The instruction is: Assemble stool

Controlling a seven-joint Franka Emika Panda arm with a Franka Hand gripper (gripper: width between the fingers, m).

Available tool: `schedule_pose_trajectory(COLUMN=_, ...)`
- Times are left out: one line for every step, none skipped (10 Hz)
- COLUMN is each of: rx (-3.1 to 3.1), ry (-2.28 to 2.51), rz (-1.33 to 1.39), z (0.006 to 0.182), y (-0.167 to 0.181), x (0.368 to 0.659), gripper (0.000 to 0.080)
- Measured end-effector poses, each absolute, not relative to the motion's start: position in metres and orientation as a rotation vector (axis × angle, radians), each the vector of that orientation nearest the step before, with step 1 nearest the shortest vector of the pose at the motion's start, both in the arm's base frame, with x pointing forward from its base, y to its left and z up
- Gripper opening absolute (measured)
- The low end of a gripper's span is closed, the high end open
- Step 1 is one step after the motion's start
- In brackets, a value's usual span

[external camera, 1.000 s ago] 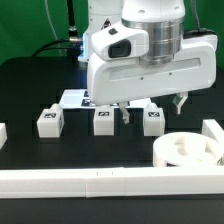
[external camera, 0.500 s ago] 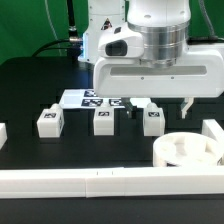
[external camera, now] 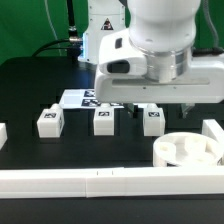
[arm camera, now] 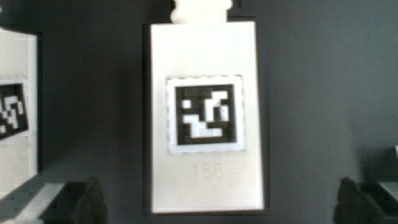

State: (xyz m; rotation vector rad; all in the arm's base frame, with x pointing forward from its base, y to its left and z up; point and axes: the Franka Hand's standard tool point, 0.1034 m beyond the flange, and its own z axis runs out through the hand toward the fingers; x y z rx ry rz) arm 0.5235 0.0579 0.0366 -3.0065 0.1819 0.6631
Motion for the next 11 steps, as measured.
schedule_pose_trajectory(rx=-2.976, ry=0.176, rz=0.804, z=0.036, y=0.056, x=0.517, gripper=0.0649)
schedule_pose_trajectory(rx=-2.942, ry=0.167, rz=0.929, z=0.035, y=0.056, x=0.515, gripper=0.0649)
schedule_pose_trajectory(rx=-2.906, ry=0.156, rz=1.037, z=0.035, y=0.055, x=0.511, gripper=0.0649)
schedule_pose_trajectory(rx=-2.842, ry=0.143, rz=1.208, z=0.034, y=0.053, x=0.505, gripper=0.0649)
schedule_pose_trajectory(rx=-2.805, ry=0.142, rz=1.292, z=0.028, y=0.052, x=0.507, gripper=0.0649)
schedule_pose_trajectory(rx=-2.772, ry=0.136, rz=1.363, z=0.027, y=0.052, x=0.505, gripper=0.0649)
schedule_pose_trajectory(rx=-2.712, ry=0.126, rz=1.478, z=0.028, y=0.052, x=0.499, gripper=0.0649)
schedule_pose_trajectory(rx=-2.661, ry=0.119, rz=1.562, z=0.025, y=0.053, x=0.497, gripper=0.0649)
schedule_pose_trajectory(rx=-2.626, ry=0.115, rz=1.613, z=0.022, y=0.054, x=0.495, gripper=0.0649)
schedule_pose_trajectory(rx=-2.613, ry=0.109, rz=1.632, z=0.020, y=0.055, x=0.494, gripper=0.0649)
schedule_pose_trajectory(rx=-2.629, ry=0.094, rz=1.599, z=0.018, y=0.057, x=0.498, gripper=0.0526)
